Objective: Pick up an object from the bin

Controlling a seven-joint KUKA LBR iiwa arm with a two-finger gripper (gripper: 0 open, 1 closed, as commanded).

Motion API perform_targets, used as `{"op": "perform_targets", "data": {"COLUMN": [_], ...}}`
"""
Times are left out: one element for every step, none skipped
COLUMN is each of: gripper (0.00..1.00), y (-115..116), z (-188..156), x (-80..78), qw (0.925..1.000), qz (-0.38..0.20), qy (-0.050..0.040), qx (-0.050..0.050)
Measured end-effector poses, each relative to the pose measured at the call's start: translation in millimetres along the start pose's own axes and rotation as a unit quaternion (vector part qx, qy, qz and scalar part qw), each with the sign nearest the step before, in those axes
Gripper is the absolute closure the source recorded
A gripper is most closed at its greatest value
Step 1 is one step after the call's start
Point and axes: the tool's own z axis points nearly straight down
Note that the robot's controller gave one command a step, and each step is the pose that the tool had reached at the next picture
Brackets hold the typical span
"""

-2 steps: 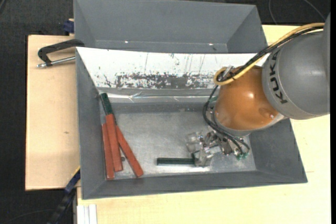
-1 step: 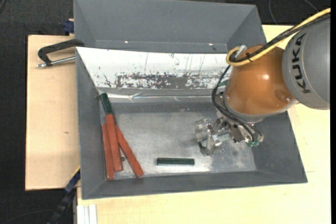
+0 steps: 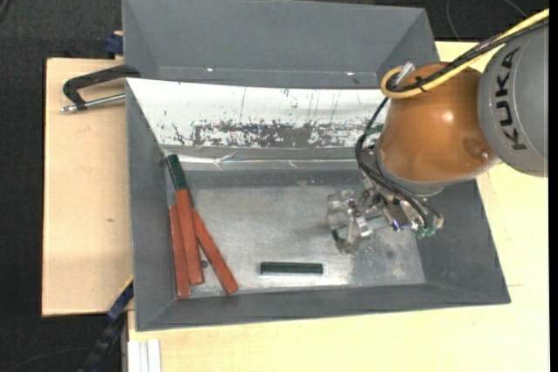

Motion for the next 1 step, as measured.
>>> {"op": "perform_targets", "data": {"gripper": [1.0], "y": [0.4], "z": [-9.5], "x": [-1.9], "qw": [1.0], "qz": [0.0], "qy": [0.0006], "qx": [0.0]}}
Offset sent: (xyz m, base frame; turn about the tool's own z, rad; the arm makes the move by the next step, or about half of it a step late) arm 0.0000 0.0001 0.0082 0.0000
